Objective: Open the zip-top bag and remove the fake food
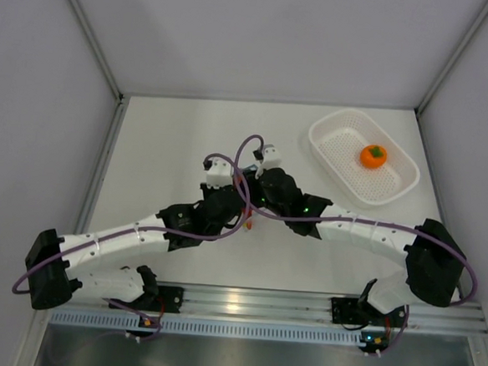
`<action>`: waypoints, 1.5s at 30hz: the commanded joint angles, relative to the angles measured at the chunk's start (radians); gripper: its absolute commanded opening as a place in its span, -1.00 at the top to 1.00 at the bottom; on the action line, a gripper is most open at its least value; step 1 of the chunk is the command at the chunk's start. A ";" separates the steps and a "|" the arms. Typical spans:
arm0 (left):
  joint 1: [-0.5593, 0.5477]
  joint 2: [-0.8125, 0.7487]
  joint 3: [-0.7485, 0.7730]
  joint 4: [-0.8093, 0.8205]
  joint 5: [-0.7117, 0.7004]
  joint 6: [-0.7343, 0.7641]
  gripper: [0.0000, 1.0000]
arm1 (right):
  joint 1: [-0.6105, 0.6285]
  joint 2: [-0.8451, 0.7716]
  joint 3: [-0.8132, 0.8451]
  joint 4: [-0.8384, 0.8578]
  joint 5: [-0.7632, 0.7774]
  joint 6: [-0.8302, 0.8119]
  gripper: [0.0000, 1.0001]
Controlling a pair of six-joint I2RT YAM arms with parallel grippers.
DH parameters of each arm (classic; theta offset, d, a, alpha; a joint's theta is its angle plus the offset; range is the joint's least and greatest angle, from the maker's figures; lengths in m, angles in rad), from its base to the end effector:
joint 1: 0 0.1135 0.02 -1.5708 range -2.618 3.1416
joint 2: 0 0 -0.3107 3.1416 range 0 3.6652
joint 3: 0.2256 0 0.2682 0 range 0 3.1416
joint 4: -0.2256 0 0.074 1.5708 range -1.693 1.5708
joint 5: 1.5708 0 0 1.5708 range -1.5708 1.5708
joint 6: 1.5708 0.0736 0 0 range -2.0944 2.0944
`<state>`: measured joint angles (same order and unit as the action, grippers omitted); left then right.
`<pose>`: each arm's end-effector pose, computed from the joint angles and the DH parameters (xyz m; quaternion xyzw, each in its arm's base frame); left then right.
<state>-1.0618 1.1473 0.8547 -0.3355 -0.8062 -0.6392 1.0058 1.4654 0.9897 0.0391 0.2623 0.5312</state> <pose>0.1736 -0.2020 0.3054 -0.0023 0.8387 -0.0834 0.5382 0.2189 0.3096 0.2947 -0.1283 0.8293 0.2909 0.4596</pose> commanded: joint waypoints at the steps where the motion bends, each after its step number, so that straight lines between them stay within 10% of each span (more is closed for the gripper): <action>1: 0.000 -0.026 -0.009 0.038 -0.039 0.003 1.00 | -0.001 -0.022 0.010 0.139 -0.061 -0.060 1.00; 21: 0.046 -0.017 0.020 -0.112 -0.136 -0.195 1.00 | 0.002 -0.209 -0.118 0.169 -0.295 -0.186 1.00; 40: 0.049 0.012 0.014 -0.106 -0.065 -0.221 1.00 | -0.007 -0.254 -0.213 0.632 -0.063 -0.122 1.00; 45: 0.048 0.023 0.017 -0.108 -0.056 -0.231 1.00 | -0.007 -0.235 -0.336 1.000 0.160 -0.094 1.00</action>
<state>-1.0214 1.1614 0.8631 -0.4244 -0.8520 -0.8600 1.0031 1.2446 0.7025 0.7238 0.2569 0.4122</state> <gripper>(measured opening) 0.020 0.407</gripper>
